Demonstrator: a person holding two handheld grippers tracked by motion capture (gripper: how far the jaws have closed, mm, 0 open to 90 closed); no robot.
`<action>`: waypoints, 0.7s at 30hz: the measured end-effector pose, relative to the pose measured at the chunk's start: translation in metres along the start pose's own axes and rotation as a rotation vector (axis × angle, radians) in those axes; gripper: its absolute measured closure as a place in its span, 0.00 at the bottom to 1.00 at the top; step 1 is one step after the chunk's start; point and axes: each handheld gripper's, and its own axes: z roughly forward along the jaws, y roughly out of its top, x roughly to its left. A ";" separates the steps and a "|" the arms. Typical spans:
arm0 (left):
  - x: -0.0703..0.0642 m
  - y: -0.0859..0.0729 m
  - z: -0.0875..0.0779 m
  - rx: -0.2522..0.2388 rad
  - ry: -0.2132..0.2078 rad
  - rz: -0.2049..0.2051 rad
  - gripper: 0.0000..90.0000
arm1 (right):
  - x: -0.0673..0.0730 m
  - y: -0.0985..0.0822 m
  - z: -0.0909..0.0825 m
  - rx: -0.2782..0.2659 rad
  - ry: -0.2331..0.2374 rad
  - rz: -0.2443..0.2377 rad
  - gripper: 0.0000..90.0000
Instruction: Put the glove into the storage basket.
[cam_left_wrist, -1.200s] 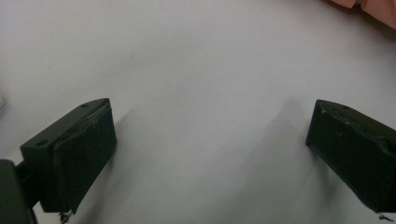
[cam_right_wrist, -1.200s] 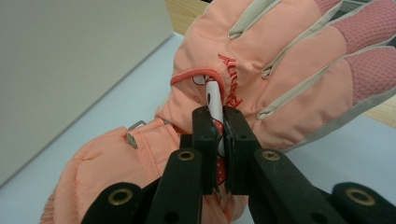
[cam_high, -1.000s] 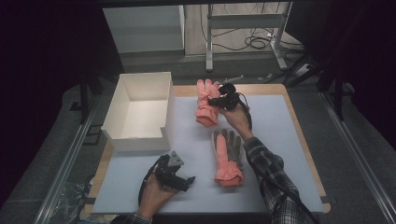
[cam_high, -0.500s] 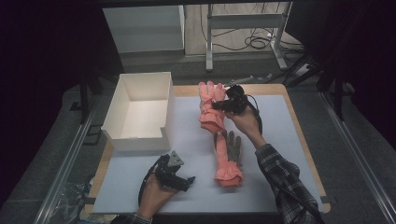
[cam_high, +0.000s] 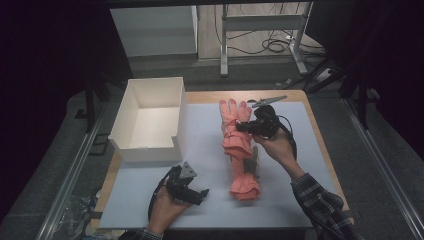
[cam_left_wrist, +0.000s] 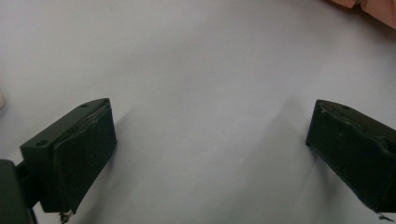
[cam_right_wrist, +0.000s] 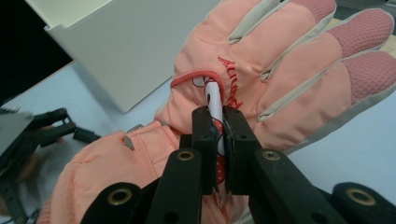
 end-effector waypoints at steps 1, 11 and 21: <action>0.000 0.000 0.000 -0.002 -0.001 -0.003 0.02 | 0.002 -0.003 -0.003 0.000 -0.002 -0.002 0.94; 0.000 0.000 0.000 0.001 0.001 0.001 0.02 | 0.020 -0.033 -0.025 0.010 0.013 0.007 0.94; 0.000 0.000 0.000 -0.003 0.002 -0.002 0.02 | 0.036 -0.072 -0.033 0.030 0.014 0.042 0.93</action>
